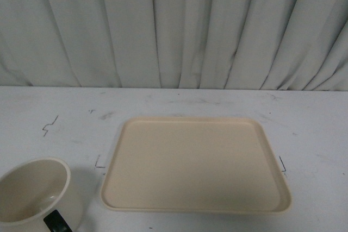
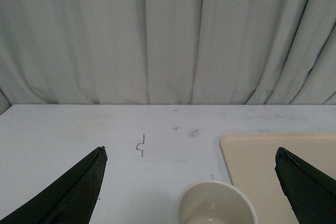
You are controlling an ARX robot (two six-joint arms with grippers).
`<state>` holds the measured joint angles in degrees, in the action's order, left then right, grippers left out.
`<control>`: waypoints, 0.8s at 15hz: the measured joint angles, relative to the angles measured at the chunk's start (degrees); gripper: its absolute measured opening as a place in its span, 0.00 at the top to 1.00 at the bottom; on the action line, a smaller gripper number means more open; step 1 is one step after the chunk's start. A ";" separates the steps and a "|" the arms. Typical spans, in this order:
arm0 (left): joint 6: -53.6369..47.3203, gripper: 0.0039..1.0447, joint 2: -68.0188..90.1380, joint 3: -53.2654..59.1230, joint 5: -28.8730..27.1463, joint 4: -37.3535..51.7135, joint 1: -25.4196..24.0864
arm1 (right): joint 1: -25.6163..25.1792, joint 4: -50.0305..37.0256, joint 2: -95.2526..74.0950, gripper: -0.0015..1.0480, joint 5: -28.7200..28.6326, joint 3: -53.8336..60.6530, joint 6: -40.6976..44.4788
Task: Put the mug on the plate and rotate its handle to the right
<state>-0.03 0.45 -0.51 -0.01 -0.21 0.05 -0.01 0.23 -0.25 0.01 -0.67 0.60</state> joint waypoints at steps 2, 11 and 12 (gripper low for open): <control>0.00 0.06 0.02 0.00 0.00 0.00 0.00 | 0.00 0.00 0.00 0.06 0.00 0.00 0.00; 0.00 0.06 0.00 0.00 0.00 0.00 0.00 | 0.00 0.02 0.00 0.06 -0.02 0.00 0.00; 0.07 0.06 0.22 -0.13 -0.83 -1.01 0.17 | 0.00 0.00 0.00 0.06 -0.02 0.00 0.00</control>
<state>0.03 0.67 -0.64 -0.84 -1.21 0.23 -0.01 0.23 -0.25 -0.01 -0.67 0.60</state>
